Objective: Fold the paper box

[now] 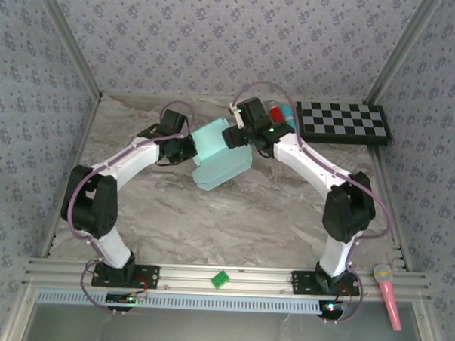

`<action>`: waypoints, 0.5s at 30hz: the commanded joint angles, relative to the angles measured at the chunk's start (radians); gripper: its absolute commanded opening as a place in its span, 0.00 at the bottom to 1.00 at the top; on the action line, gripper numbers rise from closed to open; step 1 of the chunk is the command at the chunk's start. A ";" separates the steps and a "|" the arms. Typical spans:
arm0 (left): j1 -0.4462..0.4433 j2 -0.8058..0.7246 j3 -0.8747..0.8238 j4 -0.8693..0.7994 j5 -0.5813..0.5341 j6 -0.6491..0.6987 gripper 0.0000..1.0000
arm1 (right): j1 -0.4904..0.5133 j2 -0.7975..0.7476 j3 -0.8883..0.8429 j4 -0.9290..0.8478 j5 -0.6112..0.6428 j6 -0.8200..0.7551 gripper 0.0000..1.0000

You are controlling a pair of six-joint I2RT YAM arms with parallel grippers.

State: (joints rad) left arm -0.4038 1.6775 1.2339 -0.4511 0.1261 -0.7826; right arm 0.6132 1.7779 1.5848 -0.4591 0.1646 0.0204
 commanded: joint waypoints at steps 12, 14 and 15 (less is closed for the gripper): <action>-0.065 -0.153 -0.157 -0.057 0.016 -0.584 0.00 | -0.112 -0.160 -0.042 -0.193 0.060 0.160 0.83; -0.068 -0.161 -0.179 -0.070 0.040 -0.647 0.00 | -0.122 -0.165 -0.052 -0.194 0.054 0.168 0.83; -0.070 -0.166 -0.186 -0.086 0.047 -0.678 0.00 | -0.126 -0.167 -0.058 -0.192 0.052 0.170 0.83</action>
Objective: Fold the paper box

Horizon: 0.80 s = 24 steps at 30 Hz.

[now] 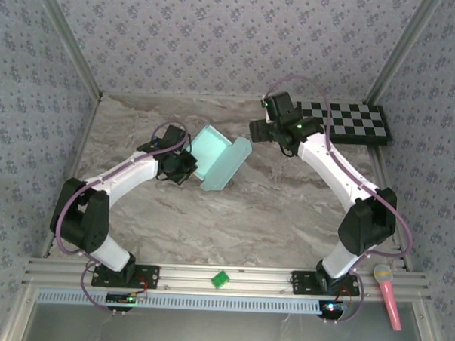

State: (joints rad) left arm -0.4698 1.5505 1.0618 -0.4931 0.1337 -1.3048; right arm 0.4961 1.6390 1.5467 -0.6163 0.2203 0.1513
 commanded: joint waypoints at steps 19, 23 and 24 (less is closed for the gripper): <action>-0.076 0.004 -0.158 0.021 0.222 -0.451 0.05 | -0.018 0.002 -0.053 -0.019 -0.025 0.064 0.83; -0.079 0.041 -0.142 0.017 0.231 -0.433 0.11 | -0.020 0.002 -0.058 -0.017 -0.030 0.064 0.83; -0.079 0.046 -0.143 0.023 0.235 -0.433 0.15 | -0.020 0.002 -0.059 -0.019 -0.032 0.063 0.83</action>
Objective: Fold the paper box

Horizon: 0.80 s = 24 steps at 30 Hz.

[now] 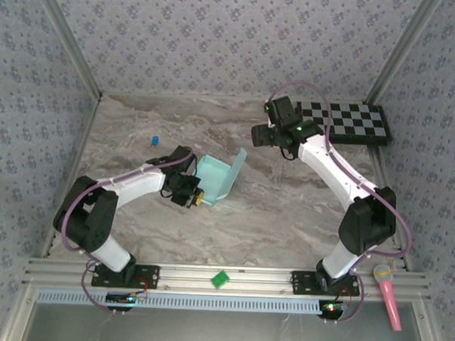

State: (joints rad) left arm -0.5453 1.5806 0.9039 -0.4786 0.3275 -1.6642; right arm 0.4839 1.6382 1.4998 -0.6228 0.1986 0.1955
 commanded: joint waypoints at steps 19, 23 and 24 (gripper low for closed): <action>-0.007 -0.079 0.134 -0.068 -0.174 0.271 0.82 | -0.020 -0.060 -0.056 0.007 -0.058 0.025 0.83; -0.001 -0.126 0.215 -0.174 -0.297 0.458 0.83 | -0.028 -0.106 -0.114 0.017 -0.091 0.028 0.84; -0.001 -0.137 0.234 -0.194 -0.322 0.494 0.83 | -0.032 -0.117 -0.129 0.017 -0.096 0.031 0.84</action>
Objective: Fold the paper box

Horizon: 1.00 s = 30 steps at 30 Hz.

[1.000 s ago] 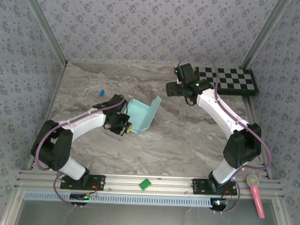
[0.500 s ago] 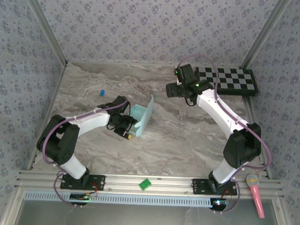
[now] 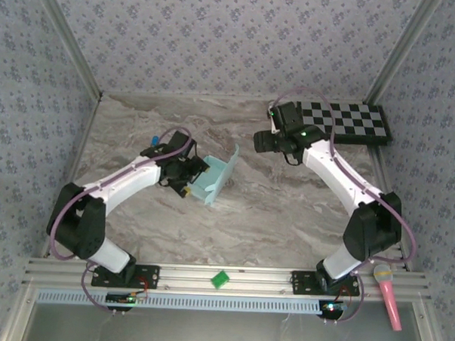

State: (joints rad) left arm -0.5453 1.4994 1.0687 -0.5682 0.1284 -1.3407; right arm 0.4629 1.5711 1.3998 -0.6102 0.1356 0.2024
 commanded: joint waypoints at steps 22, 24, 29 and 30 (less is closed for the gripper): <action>0.209 0.226 0.099 -0.021 0.046 0.854 0.07 | 0.096 0.088 -0.423 0.480 -0.280 0.351 0.33; 0.209 0.241 0.090 -0.010 0.064 0.856 0.03 | 0.101 0.128 -0.419 0.512 -0.283 0.367 0.25; 0.210 0.265 0.062 0.004 0.098 0.863 0.00 | 0.101 0.230 -0.376 0.555 -0.321 0.363 0.14; 0.208 0.265 0.055 0.004 0.109 0.866 0.00 | 0.100 0.248 -0.364 0.555 -0.325 0.362 0.14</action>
State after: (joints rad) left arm -0.3340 1.7443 1.1500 -0.5690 0.1944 -0.5018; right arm 0.5610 1.7802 0.9943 -0.1009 -0.1524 0.5434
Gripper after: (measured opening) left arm 0.052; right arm 0.142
